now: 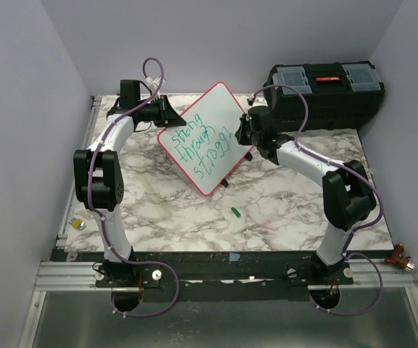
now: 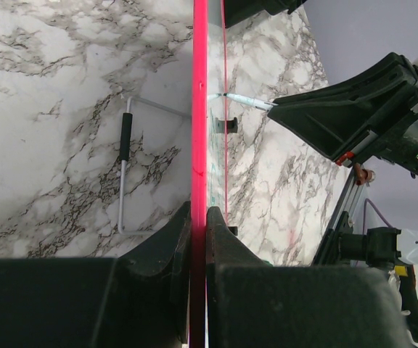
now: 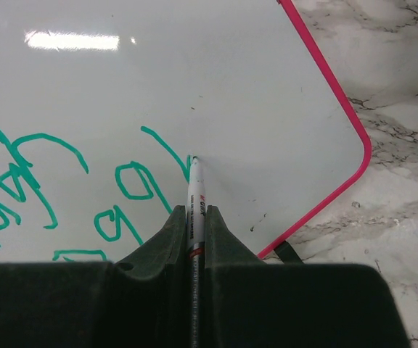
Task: Write a sentence on the whiteboard
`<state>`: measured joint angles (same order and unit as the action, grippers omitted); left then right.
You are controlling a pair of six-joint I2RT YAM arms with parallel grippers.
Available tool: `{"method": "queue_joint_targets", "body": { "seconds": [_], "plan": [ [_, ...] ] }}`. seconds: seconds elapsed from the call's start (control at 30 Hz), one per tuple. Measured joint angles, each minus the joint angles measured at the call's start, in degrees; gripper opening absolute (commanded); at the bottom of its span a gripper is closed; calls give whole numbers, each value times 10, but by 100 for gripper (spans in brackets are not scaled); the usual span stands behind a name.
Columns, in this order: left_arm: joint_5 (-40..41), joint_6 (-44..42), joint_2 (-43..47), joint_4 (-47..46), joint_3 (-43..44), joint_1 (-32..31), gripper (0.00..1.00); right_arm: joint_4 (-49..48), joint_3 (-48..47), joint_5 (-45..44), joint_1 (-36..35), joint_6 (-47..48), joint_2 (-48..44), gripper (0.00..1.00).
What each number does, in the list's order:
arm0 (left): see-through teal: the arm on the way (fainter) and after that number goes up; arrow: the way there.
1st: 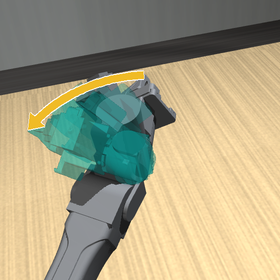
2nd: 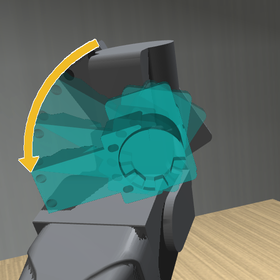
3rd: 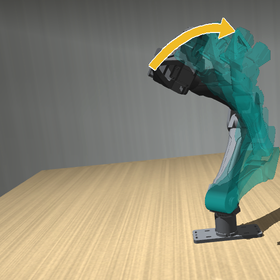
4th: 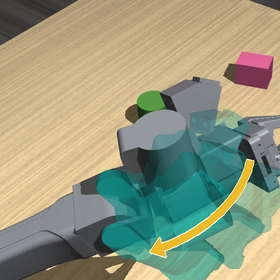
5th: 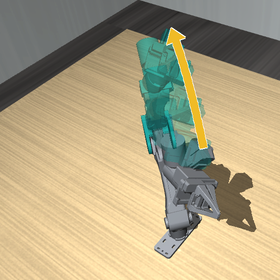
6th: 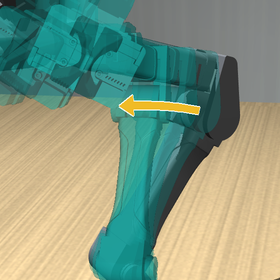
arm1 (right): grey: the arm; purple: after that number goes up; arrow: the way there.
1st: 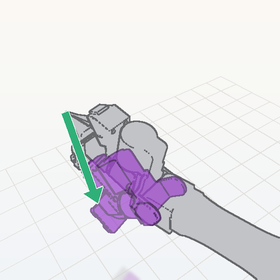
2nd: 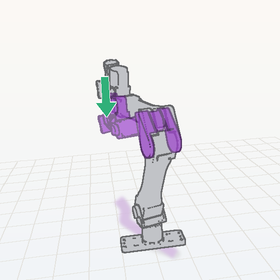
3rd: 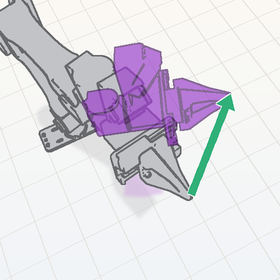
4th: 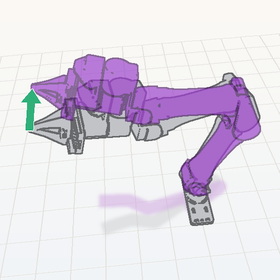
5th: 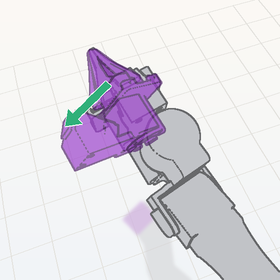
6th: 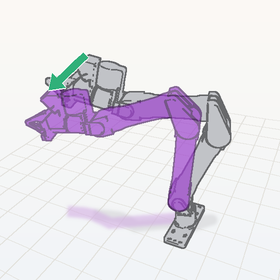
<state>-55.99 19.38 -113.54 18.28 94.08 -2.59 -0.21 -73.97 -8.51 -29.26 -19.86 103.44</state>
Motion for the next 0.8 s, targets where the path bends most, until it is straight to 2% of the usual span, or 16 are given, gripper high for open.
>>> {"method": "queue_joint_targets", "body": {
  "seconds": [0.8],
  "plan": [
    [0, 0, 0, 0, 0, 0, 0, 3, -15, -11, 0, 5, -11, 1]
  ]
}}
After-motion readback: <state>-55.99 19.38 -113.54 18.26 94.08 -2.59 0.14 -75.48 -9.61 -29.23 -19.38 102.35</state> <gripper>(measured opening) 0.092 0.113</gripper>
